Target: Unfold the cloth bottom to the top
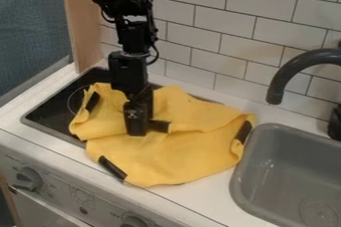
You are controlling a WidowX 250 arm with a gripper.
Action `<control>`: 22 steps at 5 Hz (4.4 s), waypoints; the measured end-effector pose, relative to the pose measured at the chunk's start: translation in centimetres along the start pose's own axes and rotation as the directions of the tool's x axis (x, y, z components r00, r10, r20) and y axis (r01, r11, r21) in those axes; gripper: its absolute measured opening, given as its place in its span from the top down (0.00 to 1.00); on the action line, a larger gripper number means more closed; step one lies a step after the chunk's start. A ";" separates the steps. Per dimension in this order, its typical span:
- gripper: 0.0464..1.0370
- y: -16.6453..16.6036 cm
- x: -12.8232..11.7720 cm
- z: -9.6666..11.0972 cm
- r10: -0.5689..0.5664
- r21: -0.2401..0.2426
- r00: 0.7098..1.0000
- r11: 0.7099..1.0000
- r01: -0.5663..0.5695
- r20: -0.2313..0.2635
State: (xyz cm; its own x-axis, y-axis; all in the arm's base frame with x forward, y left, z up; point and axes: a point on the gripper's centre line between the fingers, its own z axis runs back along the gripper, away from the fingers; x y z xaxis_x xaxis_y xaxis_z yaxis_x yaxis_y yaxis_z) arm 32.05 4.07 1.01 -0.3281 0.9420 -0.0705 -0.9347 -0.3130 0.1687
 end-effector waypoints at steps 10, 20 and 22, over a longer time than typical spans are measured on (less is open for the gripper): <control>0.99 -6.9 -1.7 7.6 -0.076 -0.207 0.990 0.977 0.050 -0.118; 0.03 -12.2 0.5 3.9 -0.110 -0.418 0.992 0.900 0.124 0.056; 0.04 -9.3 0.2 8.1 -0.129 -0.493 0.991 0.860 0.134 0.045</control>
State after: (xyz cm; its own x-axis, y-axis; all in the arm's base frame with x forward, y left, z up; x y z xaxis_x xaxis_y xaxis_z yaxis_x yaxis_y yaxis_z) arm 41.75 8.19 7.44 -0.1984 0.9790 -0.0474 -0.9149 -0.2023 -0.3492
